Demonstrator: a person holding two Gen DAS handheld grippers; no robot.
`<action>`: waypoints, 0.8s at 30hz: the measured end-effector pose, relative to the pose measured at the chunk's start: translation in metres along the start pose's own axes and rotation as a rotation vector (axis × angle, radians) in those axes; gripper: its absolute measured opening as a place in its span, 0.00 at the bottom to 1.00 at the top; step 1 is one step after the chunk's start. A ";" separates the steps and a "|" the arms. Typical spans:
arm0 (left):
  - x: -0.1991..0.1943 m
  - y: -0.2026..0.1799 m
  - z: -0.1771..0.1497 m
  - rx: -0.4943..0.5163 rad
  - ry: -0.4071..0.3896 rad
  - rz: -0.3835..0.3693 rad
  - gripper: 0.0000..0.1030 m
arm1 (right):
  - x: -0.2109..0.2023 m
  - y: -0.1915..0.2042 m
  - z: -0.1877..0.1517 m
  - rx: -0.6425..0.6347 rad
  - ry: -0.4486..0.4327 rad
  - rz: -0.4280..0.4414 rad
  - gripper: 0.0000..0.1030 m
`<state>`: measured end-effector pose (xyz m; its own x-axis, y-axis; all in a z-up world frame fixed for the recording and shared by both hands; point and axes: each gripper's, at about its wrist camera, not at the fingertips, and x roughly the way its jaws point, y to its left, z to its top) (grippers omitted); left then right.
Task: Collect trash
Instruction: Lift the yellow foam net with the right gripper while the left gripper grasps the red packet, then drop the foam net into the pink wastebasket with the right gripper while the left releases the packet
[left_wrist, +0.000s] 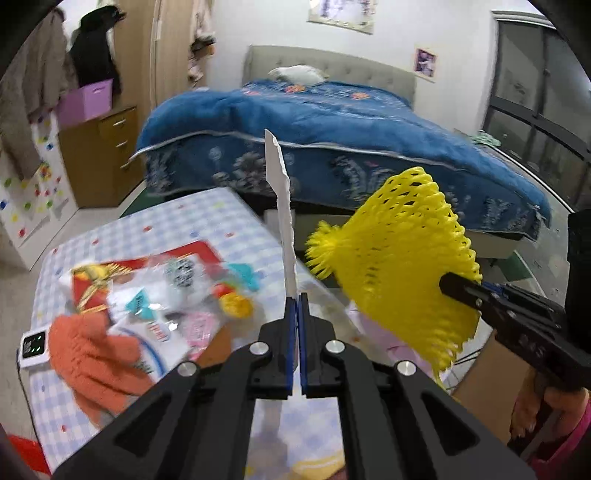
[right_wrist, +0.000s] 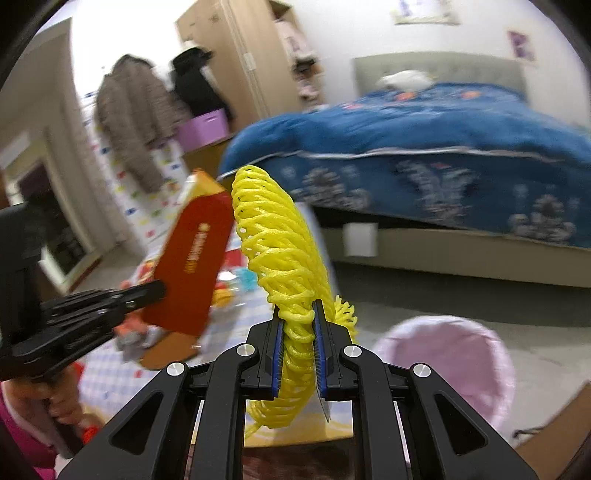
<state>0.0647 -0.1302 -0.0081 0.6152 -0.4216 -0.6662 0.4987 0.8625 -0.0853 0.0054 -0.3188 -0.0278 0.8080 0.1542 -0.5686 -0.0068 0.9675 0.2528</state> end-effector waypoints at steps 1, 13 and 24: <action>0.002 -0.009 0.001 0.014 0.000 -0.020 0.00 | -0.007 -0.009 -0.001 0.009 -0.010 -0.039 0.14; 0.075 -0.109 -0.011 0.167 0.116 -0.187 0.00 | -0.021 -0.103 -0.039 0.147 0.073 -0.322 0.15; 0.133 -0.144 -0.013 0.228 0.205 -0.208 0.09 | 0.014 -0.145 -0.060 0.218 0.176 -0.376 0.23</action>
<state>0.0667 -0.3069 -0.0938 0.3629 -0.4961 -0.7887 0.7377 0.6701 -0.0820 -0.0182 -0.4449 -0.1193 0.6183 -0.1495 -0.7716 0.4067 0.9010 0.1513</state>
